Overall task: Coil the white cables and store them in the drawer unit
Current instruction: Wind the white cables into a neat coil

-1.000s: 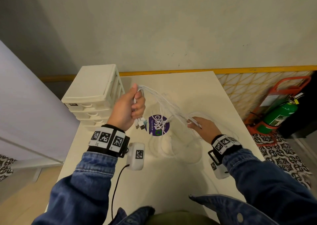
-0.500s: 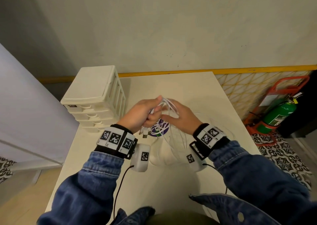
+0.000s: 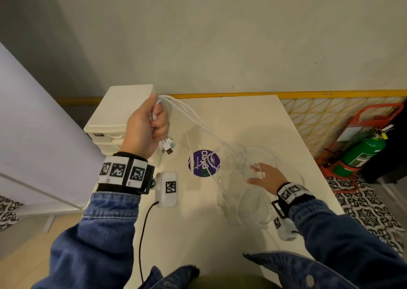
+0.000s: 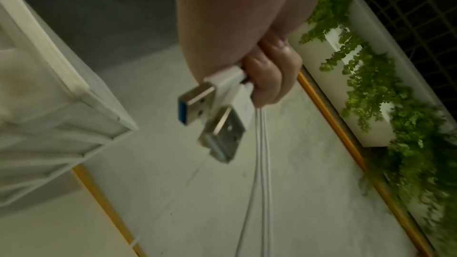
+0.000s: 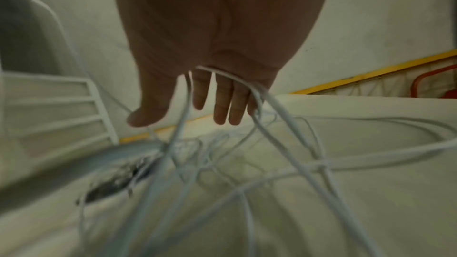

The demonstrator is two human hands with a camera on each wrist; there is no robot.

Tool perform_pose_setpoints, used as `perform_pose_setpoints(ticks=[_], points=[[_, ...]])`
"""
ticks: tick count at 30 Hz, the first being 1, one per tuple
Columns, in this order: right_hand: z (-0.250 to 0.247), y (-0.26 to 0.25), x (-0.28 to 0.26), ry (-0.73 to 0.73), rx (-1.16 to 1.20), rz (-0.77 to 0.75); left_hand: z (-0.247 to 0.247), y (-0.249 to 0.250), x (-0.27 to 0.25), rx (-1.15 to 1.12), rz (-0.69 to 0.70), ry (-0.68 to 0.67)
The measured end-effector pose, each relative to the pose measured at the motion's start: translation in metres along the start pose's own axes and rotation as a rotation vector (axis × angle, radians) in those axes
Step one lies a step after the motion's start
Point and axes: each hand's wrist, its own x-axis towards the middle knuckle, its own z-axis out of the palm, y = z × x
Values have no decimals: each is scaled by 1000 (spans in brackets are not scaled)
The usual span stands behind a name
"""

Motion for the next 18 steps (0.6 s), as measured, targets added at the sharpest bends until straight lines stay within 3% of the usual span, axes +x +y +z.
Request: perform_pose_setpoints(ticks=[3,6,11,14,18], points=[[-13,-22,-4,134,254,-68,9,-13,4,132,-105,-65],[-33,-65,-12,261,415,-277,18,-26,5,253,-186,-169],[-37,-129,-15,245,454,-555,40,-35,1,382,-257,-353],[-26,-146,-15,181,490,-551,43,-32,1,298,-277,-397],[-11,-140,-10,244,428,-518,34,-31,-1,-29,-342,-469]])
